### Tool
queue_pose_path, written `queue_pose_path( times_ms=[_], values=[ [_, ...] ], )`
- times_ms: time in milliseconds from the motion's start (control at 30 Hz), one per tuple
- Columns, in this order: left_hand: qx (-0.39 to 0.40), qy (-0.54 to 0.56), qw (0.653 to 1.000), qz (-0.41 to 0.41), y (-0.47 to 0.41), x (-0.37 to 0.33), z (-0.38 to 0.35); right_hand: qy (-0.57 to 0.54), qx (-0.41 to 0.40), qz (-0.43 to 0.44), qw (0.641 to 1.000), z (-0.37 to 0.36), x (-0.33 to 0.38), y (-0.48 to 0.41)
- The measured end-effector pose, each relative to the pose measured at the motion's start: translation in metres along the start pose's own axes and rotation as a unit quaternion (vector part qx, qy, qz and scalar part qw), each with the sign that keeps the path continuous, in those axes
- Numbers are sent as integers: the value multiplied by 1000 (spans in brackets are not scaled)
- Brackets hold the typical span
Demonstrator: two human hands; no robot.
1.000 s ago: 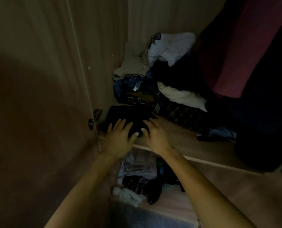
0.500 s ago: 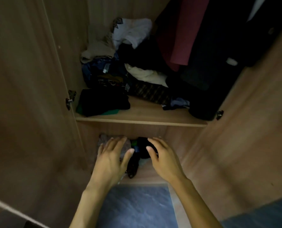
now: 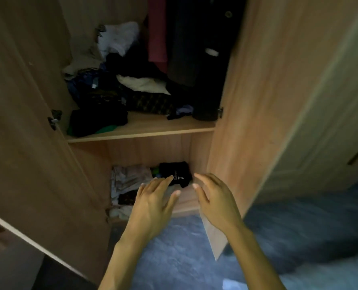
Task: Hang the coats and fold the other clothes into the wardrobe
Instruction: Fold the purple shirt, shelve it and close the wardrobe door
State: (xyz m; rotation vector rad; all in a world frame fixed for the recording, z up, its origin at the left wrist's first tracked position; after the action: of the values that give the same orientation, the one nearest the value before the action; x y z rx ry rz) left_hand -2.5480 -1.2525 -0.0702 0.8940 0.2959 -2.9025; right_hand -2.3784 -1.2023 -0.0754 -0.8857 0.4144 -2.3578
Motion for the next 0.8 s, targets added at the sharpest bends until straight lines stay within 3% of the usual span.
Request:
queue_pose_path(
  times_ms=[233,433,633,800],
  values=[
    [102,19,989,-104,59,-126,-88,-2,-137,-113,984,109,-62,149],
    [187,34,956,-224,95,-234,-144,96,-212,-234,944,199,-84,262],
    [283,72,898,-329,158,-310,-191,190,-242,-368,877,251,-52,371],
    [418,144,818,-369,239,-343,-223,265,-248,-483,797,269,6,454]
  ],
)
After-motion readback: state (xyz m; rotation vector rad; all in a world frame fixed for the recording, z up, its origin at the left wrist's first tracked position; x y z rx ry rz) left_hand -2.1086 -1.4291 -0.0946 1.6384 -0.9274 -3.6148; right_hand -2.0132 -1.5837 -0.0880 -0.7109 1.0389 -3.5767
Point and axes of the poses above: each hand's wrist, its own y-axis away from the middle knuckle, its own z-axis out of the back of the hand, x = y × z, the point moved 4 cm from there along -y, towards the middle knuckle, and after that the axes turned 10 degrees about z, right-handed, at the moved point
